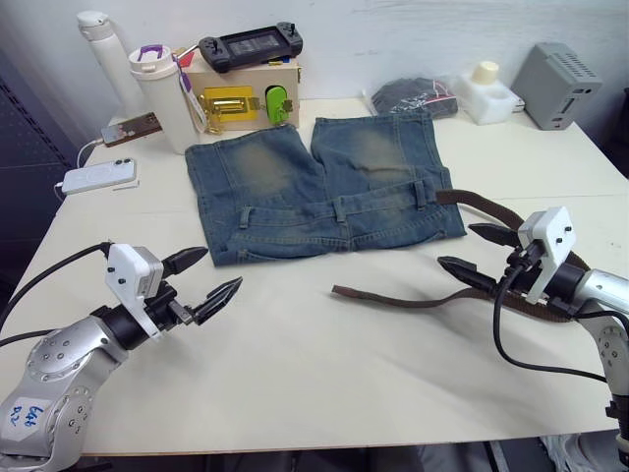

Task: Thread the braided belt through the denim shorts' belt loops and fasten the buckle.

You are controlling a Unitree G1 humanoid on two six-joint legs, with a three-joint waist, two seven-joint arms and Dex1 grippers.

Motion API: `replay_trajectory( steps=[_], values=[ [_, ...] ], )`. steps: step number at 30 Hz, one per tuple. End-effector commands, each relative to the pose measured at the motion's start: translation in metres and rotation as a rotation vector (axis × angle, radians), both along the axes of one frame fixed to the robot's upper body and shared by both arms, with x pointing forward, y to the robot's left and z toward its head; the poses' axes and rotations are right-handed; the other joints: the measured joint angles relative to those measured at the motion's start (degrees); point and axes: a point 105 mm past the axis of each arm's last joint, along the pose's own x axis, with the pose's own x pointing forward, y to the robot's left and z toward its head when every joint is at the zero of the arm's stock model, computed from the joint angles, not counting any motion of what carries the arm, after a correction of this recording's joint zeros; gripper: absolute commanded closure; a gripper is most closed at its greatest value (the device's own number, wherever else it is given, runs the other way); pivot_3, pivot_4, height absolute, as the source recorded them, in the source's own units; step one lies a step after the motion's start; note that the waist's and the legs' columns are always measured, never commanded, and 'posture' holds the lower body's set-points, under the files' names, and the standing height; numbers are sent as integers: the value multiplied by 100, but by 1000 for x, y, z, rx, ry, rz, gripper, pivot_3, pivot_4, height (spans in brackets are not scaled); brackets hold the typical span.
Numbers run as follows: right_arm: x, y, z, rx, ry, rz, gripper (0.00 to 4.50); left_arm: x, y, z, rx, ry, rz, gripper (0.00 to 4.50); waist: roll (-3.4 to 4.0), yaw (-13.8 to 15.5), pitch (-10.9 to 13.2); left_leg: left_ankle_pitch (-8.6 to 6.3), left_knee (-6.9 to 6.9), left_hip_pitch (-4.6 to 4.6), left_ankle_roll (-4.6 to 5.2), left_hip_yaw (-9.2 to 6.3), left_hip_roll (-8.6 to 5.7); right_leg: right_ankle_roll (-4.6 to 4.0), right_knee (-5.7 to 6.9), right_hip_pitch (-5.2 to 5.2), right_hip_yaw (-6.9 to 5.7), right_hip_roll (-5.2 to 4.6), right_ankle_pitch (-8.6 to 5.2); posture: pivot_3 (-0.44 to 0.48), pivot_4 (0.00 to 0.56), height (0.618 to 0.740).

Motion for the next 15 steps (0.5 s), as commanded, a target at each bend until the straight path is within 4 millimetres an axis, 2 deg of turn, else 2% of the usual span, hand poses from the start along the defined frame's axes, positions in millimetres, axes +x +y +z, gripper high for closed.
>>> replay_trajectory(
  steps=[1, 10, 13, 15],
  values=[
    [-3, 3, 12, -1, -44, 16, 0, -1, -1, 12, -18, -53, 5, 42, 0, 0, 0, 0, 0, 0, 0, 0, 0, 0, 0, 0, 0, 0, 0, 0, 150, 645],
    [-6, 4, 13, -19, -31, 30, 0, 5, 1, 14, -40, -62, 4, 42, 0, -5, 0, 0, 0, 0, 0, 1, 0, 0, 0, 0, 0, 0, 0, 0, 150, 645],
    [-10, 5, 8, -89, 9, 58, 0, 5, 1, 16, -49, -49, -1, 42, 1, 8, 0, 0, 0, 0, 0, 0, 0, 0, 0, 0, 0, 0, 0, 0, 150, 645],
    [-13, 9, 12, -102, 18, 89, 0, 3, -2, 22, -78, -53, -18, 42, 1, 4, 1, 0, 0, 0, 0, 0, 0, 0, -1, 0, 0, 0, 0, 0, 150, 645]
  ],
)
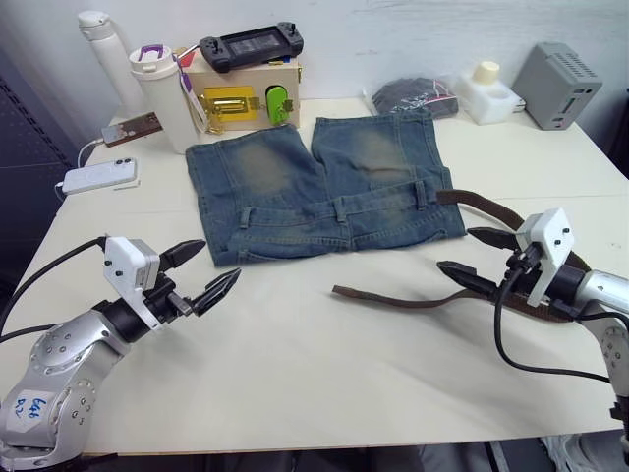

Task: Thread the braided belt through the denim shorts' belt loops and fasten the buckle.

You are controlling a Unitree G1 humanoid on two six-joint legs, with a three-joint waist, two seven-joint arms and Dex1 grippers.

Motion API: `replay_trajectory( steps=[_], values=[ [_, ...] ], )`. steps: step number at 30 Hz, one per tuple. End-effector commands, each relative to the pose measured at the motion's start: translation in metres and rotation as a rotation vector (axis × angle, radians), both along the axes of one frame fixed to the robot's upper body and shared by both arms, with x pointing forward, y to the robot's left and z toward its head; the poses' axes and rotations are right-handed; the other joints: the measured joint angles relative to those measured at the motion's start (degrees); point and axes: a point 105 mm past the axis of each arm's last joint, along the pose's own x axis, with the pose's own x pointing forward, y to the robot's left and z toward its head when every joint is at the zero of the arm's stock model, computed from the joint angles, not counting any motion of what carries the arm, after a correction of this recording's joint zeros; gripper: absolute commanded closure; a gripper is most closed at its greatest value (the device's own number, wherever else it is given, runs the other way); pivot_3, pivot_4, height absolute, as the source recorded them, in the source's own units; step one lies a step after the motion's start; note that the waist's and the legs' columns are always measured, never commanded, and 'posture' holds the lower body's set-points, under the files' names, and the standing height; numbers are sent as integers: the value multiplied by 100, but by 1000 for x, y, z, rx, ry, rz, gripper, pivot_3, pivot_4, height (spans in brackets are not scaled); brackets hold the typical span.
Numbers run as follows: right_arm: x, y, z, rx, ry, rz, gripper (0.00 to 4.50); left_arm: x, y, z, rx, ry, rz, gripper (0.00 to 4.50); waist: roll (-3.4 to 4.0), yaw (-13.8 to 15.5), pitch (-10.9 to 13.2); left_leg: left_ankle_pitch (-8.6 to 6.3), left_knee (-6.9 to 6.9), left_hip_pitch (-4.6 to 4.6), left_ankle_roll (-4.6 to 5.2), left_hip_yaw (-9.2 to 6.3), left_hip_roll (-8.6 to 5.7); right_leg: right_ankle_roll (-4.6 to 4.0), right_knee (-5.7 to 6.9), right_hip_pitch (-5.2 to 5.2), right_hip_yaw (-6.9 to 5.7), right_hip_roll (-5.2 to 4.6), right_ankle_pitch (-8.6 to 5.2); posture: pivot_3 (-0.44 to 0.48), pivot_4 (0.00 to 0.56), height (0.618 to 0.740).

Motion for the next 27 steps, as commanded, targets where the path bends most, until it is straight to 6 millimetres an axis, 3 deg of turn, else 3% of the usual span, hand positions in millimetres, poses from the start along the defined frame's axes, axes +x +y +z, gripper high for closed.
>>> replay_trajectory(
  steps=[1, 8, 12, 15, 18, 22, 27],
  values=[
    [-7, 13, 16, -31, -28, 79, 0, -6, -7, 17, -29, -41, -46, 42, 0, -10, 0, 0, -1, 0, 0, 0, 0, 0, -1, 0, 0, 0, 0, 0, 150, 645],
    [-26, 36, 15, -93, 125, 290, 0, -13, -25, 16, 27, -7, -167, 42, 2, -10, 3, 0, -5, -1, 0, 3, 5, 0, -16, 1, -2, 2, 0, 0, 150, 645],
    [-24, 53, 16, -137, 152, 365, 0, -23, -33, 10, 78, 37, -265, 42, 3, -21, 3, 1, -6, -1, 0, 3, 7, 0, -23, 3, -3, 2, 0, 0, 150, 645],
    [-24, 65, 3, -219, 176, 420, 0, -31, -39, 5, 122, 62, -331, 42, 3, -30, 3, 1, -15, 0, -1, 6, 14, 0, -34, 2, -6, 2, 0, 0, 150, 645],
    [-22, 81, -18, -256, 222, 470, 0, -36, -50, 12, 148, 29, -391, 42, -7, -23, 9, 2, -20, -1, -2, 5, 14, 0, -42, 3, -8, 3, 0, 0, 150, 645],
    [-9, 68, -50, -386, 263, 391, 0, -39, -52, 14, 161, 25, -395, 42, -8, -7, 10, 6, -19, -1, 0, 5, 12, 0, -52, 11, -7, 2, 0, 0, 150, 645],
    [-6, 49, -63, -416, 285, 330, 0, -44, -50, 13, 177, 39, -390, 42, -9, -19, 9, 7, -19, 2, 0, 6, 13, 0, -51, 12, -9, 2, 0, 0, 150, 645]
  ],
)
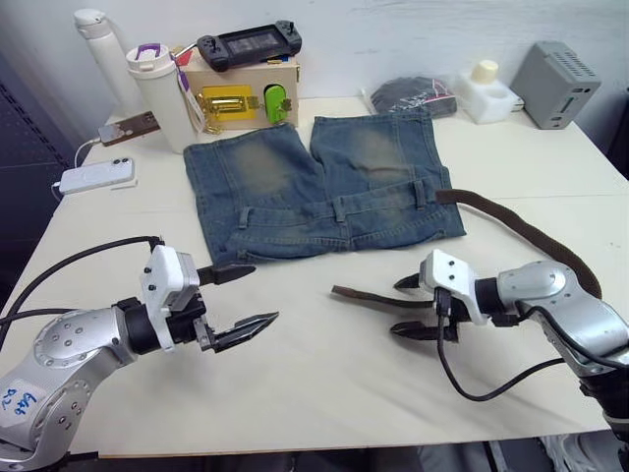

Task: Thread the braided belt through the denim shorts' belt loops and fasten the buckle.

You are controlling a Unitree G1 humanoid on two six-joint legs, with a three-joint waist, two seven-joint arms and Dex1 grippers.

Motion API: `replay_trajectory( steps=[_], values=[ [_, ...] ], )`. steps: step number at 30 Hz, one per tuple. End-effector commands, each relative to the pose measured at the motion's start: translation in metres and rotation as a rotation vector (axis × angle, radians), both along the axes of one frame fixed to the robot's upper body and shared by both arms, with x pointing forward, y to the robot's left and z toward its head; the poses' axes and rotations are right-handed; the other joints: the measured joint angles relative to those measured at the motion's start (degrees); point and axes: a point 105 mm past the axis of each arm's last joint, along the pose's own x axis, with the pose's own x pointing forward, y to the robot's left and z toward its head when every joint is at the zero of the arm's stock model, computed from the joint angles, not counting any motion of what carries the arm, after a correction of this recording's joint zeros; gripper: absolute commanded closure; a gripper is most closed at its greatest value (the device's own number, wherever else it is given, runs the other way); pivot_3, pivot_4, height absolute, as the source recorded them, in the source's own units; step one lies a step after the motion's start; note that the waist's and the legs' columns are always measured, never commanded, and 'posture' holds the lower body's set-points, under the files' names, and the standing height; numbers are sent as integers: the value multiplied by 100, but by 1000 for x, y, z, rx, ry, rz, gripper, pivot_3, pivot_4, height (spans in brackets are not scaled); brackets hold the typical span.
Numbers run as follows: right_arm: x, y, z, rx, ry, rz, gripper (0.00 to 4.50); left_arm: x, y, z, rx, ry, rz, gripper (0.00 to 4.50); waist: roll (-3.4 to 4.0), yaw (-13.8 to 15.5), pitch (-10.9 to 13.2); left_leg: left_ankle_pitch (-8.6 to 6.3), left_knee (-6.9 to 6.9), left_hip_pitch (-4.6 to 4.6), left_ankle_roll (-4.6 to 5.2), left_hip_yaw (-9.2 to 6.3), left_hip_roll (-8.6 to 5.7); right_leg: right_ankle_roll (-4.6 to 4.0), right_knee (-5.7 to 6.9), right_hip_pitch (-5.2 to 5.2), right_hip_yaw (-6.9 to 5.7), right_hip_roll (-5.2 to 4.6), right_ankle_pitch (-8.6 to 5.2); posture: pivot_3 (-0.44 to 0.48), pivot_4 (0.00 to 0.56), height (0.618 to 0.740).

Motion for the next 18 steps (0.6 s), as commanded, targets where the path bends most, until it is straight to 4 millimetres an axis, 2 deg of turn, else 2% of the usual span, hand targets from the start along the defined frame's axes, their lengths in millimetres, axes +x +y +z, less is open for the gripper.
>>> replay_trajectory(
  steps=[1, 3, 5, 11, 12, 15, 18],
  values=[
    [6, -27, -12, -75, -2, -99, 0, -7, 1, 5, 12, -17, -4, 42, -1, 12, -1, 0, 0, 1, 0, 0, 0, 0, 0, 2, 0, 0, 0, 0, 150, 645],
    [7, -30, -18, -91, -6, -116, 533, -8, 0, 4, -6, 3, 0, 0, -11, 28, -7, 0, 3, 1, 0, -2, -1, 0, 0, 5, 0, 0, 0, 0, 150, 645],
    [7, -29, -22, -84, 1, -115, 1279, -5, 1, 4, -24, 22, 18, 0, -22, 31, -13, 1, 6, 5, 2, -4, -1, 0, -1, 11, 0, 1, 0, 0, 150, 645],
    [-3, -20, -24, -63, 45, -65, 4136, -5, 0, 5, -22, 41, -3, 0, -30, 29, -18, 2, 13, 9, 4, -4, -1, -1, -3, 19, -1, 1, 0, 0, 150, 645],
    [-3, -19, -23, -62, 36, -58, 4480, -4, 0, 6, -26, 41, -6, 0, -30, 28, -19, 2, 13, 9, 4, -4, -1, 0, -2, 19, -1, 1, 0, 0, 150, 645],
    [-2, -2, -3, 3, -52, 24, 4480, 0, -3, 10, -48, 54, -41, 0, -31, 33, -18, 2, 13, 9, 4, -4, -1, -1, -3, 19, -1, 1, 0, 0, 150, 645],
    [-11, 23, 30, 105, -124, 151, 4480, 2, -12, 13, -54, 62, -119, 0, -22, 13, -11, 2, 13, 6, 4, -2, -1, 0, -2, 13, -1, 1, 0, 0, 150, 645]
  ],
)
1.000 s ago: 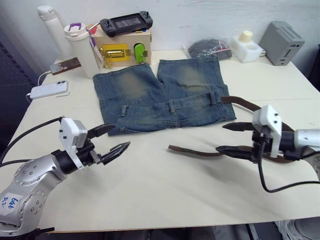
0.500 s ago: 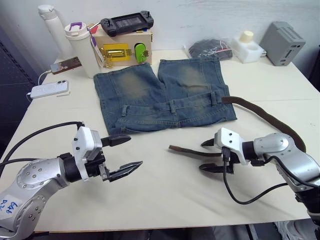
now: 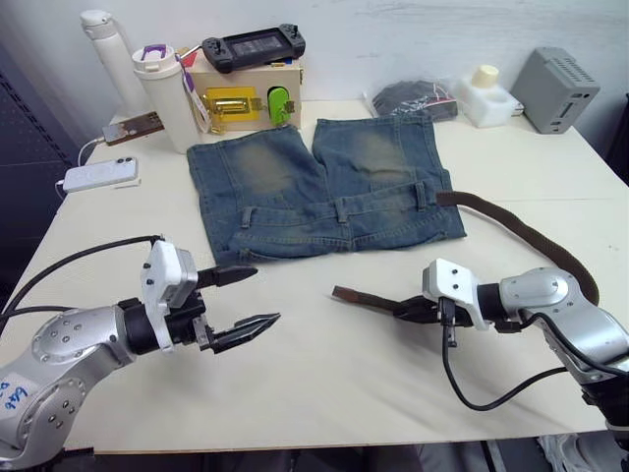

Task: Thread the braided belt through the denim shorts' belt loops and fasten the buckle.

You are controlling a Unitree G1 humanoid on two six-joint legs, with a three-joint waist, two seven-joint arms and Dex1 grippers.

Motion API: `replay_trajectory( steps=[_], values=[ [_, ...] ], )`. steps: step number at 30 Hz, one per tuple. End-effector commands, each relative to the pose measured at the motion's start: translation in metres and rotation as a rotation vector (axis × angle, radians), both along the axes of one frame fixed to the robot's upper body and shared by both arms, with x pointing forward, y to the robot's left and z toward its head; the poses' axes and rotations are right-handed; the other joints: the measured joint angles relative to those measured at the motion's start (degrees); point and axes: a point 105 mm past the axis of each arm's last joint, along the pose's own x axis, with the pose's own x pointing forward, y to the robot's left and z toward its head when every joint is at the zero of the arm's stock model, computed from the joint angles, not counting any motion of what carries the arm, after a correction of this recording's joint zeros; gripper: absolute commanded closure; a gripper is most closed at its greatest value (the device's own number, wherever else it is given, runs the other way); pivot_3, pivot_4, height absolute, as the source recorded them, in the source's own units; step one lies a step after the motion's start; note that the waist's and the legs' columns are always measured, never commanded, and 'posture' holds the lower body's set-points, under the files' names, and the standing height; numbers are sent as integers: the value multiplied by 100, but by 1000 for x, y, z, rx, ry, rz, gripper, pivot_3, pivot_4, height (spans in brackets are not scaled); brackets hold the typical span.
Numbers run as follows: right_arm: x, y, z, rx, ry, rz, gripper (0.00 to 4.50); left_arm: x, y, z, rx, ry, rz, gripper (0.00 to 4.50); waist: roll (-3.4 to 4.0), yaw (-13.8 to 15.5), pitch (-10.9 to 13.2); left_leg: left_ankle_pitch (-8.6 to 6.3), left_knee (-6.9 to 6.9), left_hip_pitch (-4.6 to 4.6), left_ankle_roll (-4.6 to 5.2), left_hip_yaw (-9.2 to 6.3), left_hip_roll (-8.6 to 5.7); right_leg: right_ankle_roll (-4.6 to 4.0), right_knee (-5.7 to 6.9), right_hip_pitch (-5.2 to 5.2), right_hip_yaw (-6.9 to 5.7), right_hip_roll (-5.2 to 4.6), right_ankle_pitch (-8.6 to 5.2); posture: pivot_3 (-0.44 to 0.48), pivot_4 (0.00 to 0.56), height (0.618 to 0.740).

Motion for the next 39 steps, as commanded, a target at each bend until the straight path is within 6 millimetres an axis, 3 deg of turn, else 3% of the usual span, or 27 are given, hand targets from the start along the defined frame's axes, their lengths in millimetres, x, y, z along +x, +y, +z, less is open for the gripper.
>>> replay_trajectory(
  steps=[1, 6, 14, 19, 22, 25, 29, 35, 39],
  values=[
    [-7, 26, 40, 103, -105, 125, 4480, -1, -12, 6, -17, 10, -110, 0, 15, -15, 10, 0, -1, -4, 0, 1, 0, 0, 1, -6, 0, 0, 0, 0, 150, 645],
    [-14, 41, 58, 105, -158, 203, 4480, 7, -22, 2, -5, 21, -198, 0, 21, -37, 14, 0, -19, -6, -2, 1, 2, 1, 3, -16, -4, 0, 1, 0, 150, 645],
    [-29, 51, 61, 96, -143, 249, 4480, 17, -42, -11, -29, 48, -254, 0, 18, -31, 16, 0, -15, -6, -2, 0, 1, 2, -2, -12, -5, 0, 1, 0, 150, 645],
    [-29, 53, 64, 118, -141, 221, 4500, 13, -45, -21, 12, 32, -289, 2075, 18, -36, 16, 0, -17, -6, -2, 1, 2, 3, -1, -13, -6, 0, 1, 0, 150, 645],
    [-29, 53, 65, 120, -139, 217, 4500, 18, -45, -20, -1, 21, -262, 3026, 18, -33, 16, 0, -18, -6, -2, 1, 2, 3, -1, -14, -5, -1, 1, 0, 150, 645],
    [-29, 52, 65, 118, -133, 209, 4500, 19, -44, -19, -3, 18, -258, 4390, 18, -30, 16, 0, -17, -6, -2, 1, 2, 3, -1, -13, -5, -1, 1, 0, 150, 645],
    [-28, 52, 65, 128, -119, 200, 4500, 19, -44, -22, 6, 20, -253, 4461, 18, -32, 16, 0, -16, -6, -2, 1, 2, 3, -2, -12, -5, -1, 2, 0, 150, 645],
    [-25, 49, 72, 200, -84, 129, 2005, 24, -50, -14, -105, 60, -207, 4500, 17, -26, 16, 0, -16, -6, -2, 1, 1, 3, -2, -12, -5, -1, 2, 0, 150, 645],
    [-21, 28, 113, 512, -31, -15, 164, 22, -52, -13, -302, 239, -172, 4500, 14, -29, 17, 1, -15, -5, 0, -1, 1, 7, 1, -11, -5, 0, 4, 0, 150, 645]
  ],
)
